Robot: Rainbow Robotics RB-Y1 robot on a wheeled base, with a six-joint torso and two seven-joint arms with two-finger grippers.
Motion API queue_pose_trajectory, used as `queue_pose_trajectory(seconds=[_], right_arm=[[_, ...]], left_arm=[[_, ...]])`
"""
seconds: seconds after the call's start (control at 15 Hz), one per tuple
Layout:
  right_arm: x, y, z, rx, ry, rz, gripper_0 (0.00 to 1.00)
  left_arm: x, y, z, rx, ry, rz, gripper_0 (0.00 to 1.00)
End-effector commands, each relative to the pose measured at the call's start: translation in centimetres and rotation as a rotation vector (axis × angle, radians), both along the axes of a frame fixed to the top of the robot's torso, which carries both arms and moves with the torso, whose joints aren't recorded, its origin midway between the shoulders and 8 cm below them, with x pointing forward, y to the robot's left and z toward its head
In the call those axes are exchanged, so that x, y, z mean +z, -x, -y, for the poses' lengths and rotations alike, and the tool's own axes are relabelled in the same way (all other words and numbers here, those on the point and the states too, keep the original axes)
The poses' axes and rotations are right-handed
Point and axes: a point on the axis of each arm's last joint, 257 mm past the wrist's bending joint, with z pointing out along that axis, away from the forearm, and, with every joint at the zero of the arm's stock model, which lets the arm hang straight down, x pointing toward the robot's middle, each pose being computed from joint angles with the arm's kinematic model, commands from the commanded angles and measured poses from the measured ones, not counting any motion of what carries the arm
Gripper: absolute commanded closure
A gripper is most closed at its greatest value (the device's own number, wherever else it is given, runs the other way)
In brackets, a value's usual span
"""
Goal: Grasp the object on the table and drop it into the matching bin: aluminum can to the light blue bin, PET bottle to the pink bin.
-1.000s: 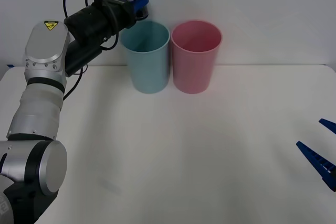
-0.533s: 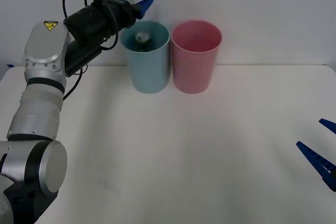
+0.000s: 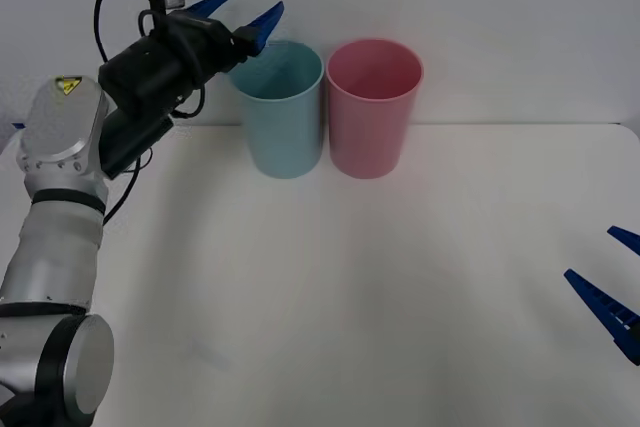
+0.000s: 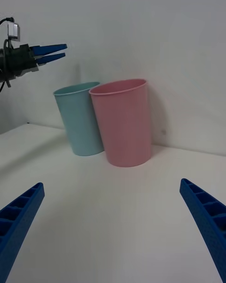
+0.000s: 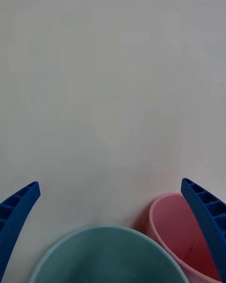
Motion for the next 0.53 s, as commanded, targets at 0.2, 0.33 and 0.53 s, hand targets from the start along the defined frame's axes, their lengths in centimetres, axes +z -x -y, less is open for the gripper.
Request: queue_pose_trajectory(seconds=[0.2, 0.33, 0.53], right_arm=[[0.0, 0.0, 0.0, 0.0, 0.0, 0.0, 0.0], [0.0, 0.0, 0.0, 0.0, 0.0, 0.0, 0.0], [0.0, 0.0, 0.0, 0.0, 0.0, 0.0, 0.0]], left_arm=[[-1.1, 5.8, -4.0, -0.001, 0.014, 0.058, 0.0], [-1.8, 8.8, -5.9, 0.004, 0.017, 0.071, 0.0], [-3.1, 13.1, -9.2, 0.03, 0.004, 0.082, 0.0]])
